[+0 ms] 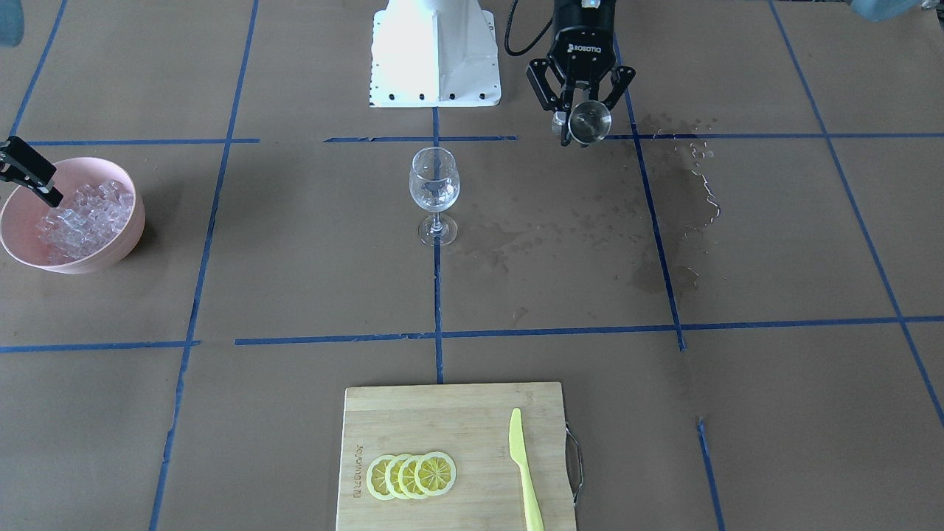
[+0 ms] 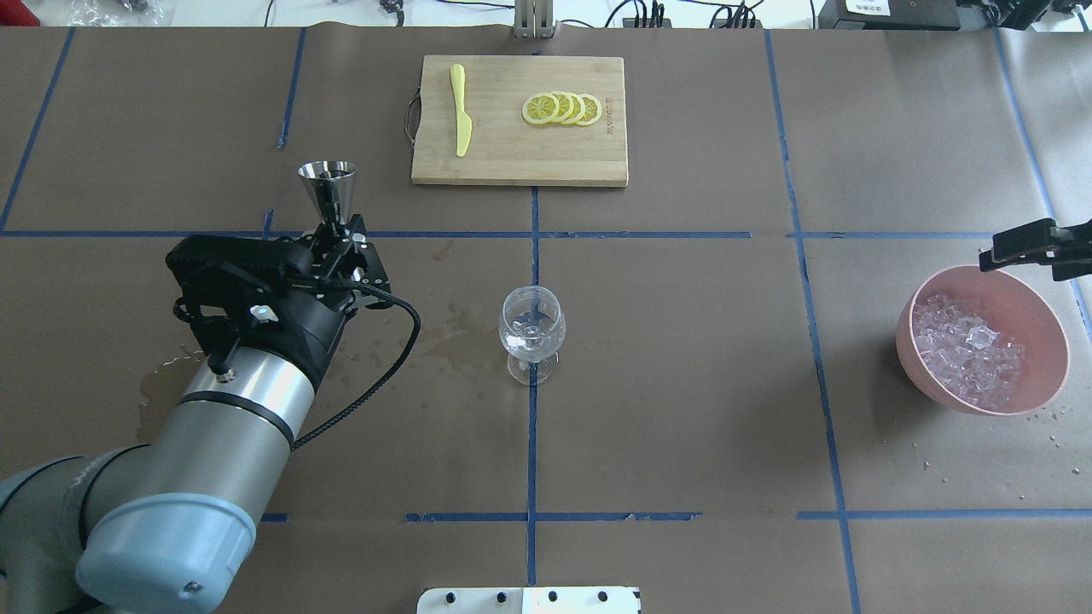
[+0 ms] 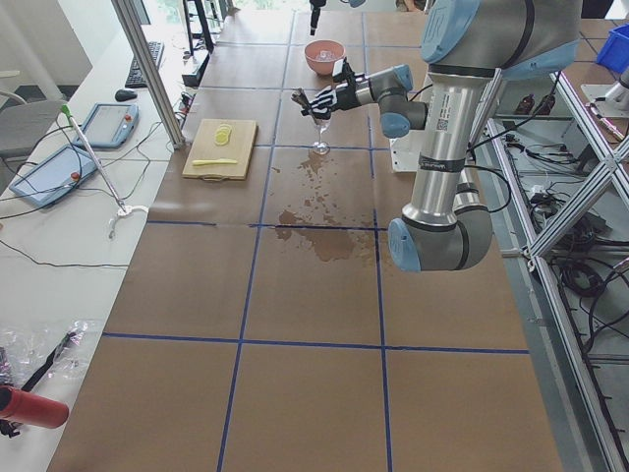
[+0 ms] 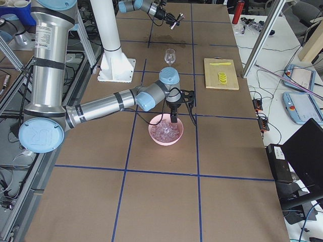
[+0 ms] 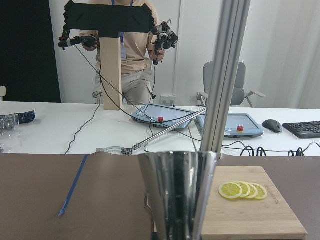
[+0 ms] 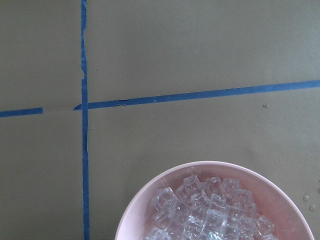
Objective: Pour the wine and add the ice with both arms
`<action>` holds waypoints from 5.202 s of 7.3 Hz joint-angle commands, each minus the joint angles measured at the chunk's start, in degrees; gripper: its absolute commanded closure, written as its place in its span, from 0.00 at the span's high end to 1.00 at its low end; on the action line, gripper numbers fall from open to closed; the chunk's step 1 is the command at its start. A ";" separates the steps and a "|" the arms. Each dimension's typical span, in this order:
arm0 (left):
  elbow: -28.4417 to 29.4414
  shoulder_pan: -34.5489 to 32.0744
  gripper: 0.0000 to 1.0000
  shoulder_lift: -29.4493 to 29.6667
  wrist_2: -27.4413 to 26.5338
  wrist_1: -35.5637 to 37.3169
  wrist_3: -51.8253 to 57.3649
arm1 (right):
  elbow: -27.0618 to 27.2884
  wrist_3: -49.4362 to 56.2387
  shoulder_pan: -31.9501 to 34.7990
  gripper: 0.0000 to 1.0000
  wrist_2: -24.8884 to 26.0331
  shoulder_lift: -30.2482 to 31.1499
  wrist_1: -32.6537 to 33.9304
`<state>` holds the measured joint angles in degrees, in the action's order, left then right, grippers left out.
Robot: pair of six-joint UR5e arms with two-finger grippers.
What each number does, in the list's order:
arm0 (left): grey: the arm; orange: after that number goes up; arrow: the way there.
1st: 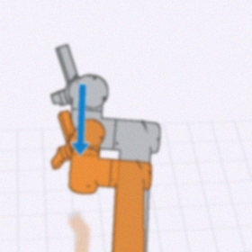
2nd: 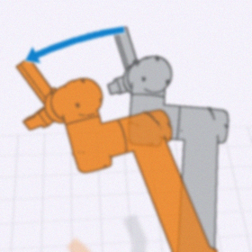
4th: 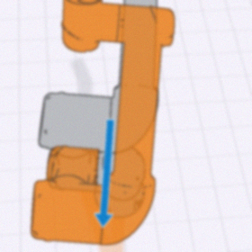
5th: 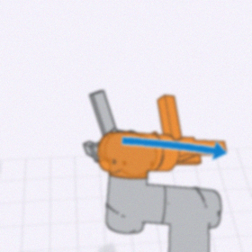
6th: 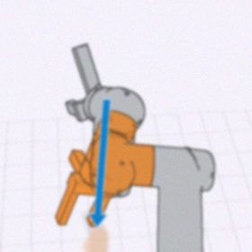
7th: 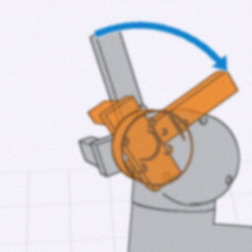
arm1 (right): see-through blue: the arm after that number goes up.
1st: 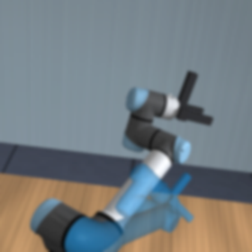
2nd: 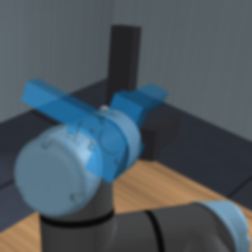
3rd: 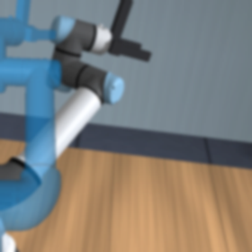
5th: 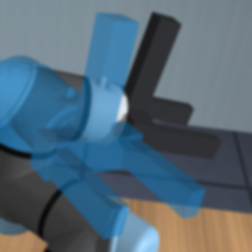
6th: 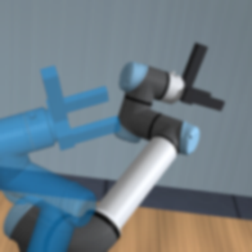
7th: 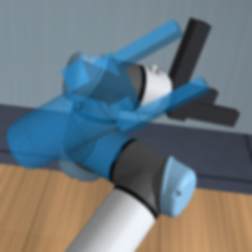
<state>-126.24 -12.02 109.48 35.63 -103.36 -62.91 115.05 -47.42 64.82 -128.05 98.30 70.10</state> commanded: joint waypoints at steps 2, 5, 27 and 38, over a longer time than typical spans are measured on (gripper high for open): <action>5.55 0.77 0.00 7.14 0.93 0.09 9.72 | -0.09 0.05 -0.31 1.00 -0.10 1.36 -1.88; 8.18 1.21 0.00 10.58 0.85 -6.10 10.00 | 0.00 -0.04 -0.31 1.00 -0.10 1.45 -2.25; 16.55 5.43 0.00 8.03 -9.86 -21.53 67.98 | -0.35 -0.40 -0.57 1.00 -0.01 1.45 -2.25; 17.43 8.50 0.00 8.21 -14.62 -18.55 81.51 | -0.44 -1.45 -0.57 1.00 -0.36 1.54 -2.34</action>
<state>-108.83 -3.75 117.78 21.36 -122.24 16.31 114.61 -48.86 64.25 -128.39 99.81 67.76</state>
